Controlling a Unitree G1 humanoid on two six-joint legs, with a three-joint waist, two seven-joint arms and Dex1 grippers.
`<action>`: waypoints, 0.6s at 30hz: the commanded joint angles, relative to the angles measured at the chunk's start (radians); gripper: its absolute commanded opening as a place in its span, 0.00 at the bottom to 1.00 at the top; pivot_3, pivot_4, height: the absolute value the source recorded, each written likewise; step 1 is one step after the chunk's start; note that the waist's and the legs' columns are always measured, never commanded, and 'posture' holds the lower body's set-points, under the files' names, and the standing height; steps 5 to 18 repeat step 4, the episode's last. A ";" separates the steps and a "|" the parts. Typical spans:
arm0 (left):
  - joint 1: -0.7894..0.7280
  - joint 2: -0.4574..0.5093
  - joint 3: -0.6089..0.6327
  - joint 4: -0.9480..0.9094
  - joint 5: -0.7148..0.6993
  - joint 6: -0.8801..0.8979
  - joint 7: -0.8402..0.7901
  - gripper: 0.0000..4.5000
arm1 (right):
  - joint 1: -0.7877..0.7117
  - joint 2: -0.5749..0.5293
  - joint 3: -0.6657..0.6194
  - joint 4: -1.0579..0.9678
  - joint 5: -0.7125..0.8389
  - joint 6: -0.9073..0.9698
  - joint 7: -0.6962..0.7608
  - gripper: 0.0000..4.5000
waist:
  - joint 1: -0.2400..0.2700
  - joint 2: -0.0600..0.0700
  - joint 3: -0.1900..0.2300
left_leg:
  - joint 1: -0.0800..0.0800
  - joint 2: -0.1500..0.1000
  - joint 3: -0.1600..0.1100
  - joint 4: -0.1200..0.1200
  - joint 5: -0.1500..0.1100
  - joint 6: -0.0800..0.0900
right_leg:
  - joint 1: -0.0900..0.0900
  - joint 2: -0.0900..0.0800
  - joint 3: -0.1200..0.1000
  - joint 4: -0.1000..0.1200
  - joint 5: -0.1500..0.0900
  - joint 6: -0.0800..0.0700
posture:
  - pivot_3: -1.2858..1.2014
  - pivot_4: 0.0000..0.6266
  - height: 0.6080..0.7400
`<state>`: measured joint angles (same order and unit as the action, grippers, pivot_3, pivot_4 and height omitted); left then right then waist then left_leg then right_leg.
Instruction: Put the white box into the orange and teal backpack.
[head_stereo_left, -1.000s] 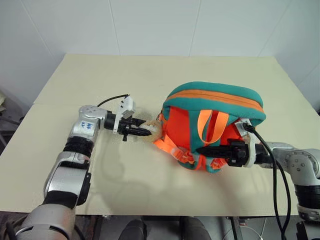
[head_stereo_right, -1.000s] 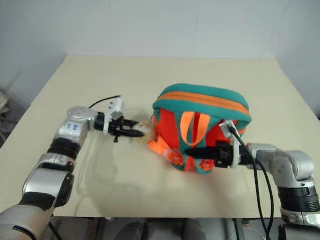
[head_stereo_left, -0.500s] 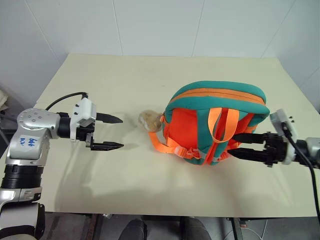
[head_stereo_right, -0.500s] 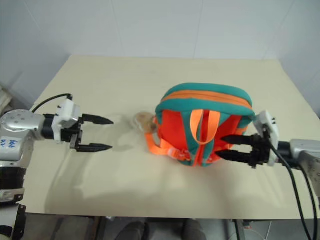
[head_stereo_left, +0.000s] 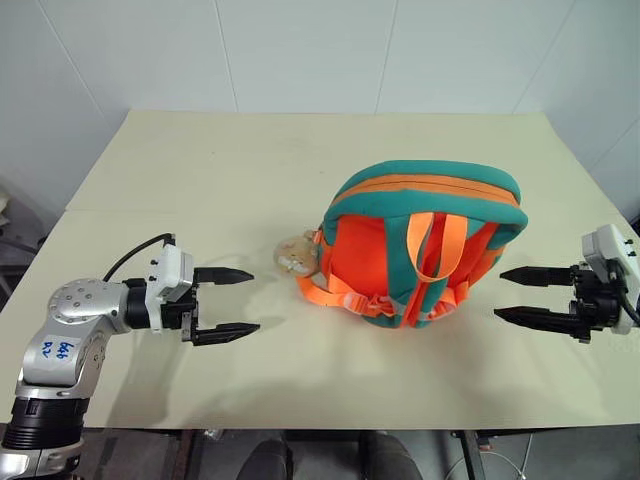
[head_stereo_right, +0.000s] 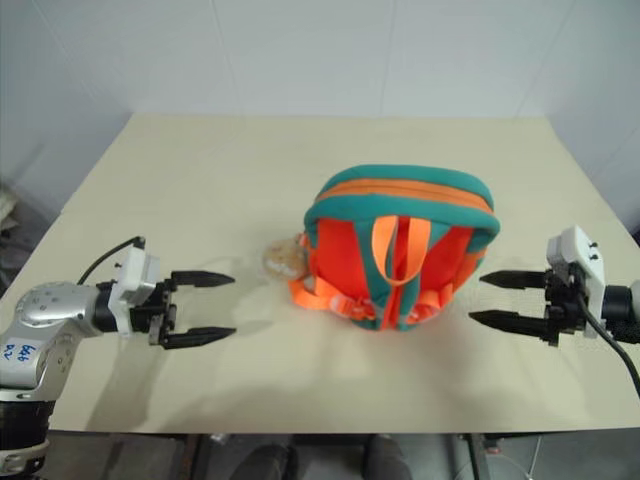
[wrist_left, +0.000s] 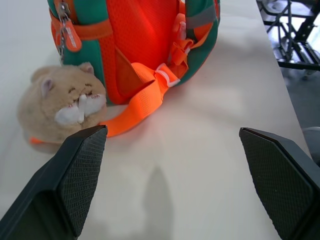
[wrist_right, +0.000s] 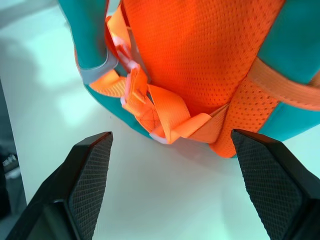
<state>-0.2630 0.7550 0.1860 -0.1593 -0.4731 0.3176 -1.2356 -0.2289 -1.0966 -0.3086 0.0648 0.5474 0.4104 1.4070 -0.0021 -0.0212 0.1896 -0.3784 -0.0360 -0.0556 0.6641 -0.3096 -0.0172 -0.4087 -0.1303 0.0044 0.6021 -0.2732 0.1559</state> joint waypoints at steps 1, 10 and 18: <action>0.000 0.013 0.017 -0.008 0.000 -0.060 0.002 1.00 | -0.068 -0.024 0.022 0.080 -0.041 -0.073 0.039 1.00 | -0.001 0.000 0.000 | 0.002 0.000 0.001 0.000 0.000 0.000 | 0.001 0.000 0.001 0.000 0.000 0.000 | 0.52 0.24 1.00; -0.017 0.009 0.018 -0.011 -0.009 -0.060 0.021 1.00 | -0.089 -0.031 0.035 0.117 -0.054 -0.091 0.069 1.00 | -0.001 0.000 0.000 | 0.003 0.001 0.002 -0.001 0.000 0.000 | 0.001 0.000 0.001 0.000 0.000 0.000 | 0.52 0.24 1.00; -0.017 0.009 0.018 -0.011 -0.009 -0.060 0.021 1.00 | -0.089 -0.031 0.035 0.117 -0.054 -0.091 0.069 1.00 | -0.001 0.000 0.000 | 0.003 0.001 0.002 -0.001 0.000 0.000 | 0.001 0.000 0.001 0.000 0.000 0.000 | 0.52 0.24 1.00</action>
